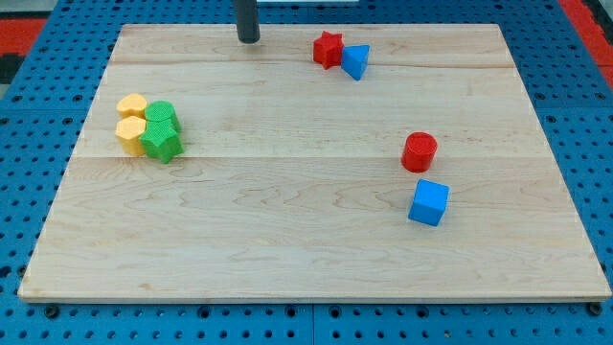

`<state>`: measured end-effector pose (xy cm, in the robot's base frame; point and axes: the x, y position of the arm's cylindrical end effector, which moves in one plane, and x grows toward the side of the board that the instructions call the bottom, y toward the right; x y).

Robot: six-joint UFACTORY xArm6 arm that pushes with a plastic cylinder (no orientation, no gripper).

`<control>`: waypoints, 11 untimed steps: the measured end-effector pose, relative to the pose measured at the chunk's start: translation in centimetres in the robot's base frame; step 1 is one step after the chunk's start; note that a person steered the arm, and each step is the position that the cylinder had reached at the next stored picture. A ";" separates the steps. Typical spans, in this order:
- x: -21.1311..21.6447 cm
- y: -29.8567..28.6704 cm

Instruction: Move the triangle diagonally top left to red circle

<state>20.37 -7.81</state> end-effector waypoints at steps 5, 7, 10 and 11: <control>3.9 14.8; 9.1 14.5; 13.7 11.3; 14.4 12.0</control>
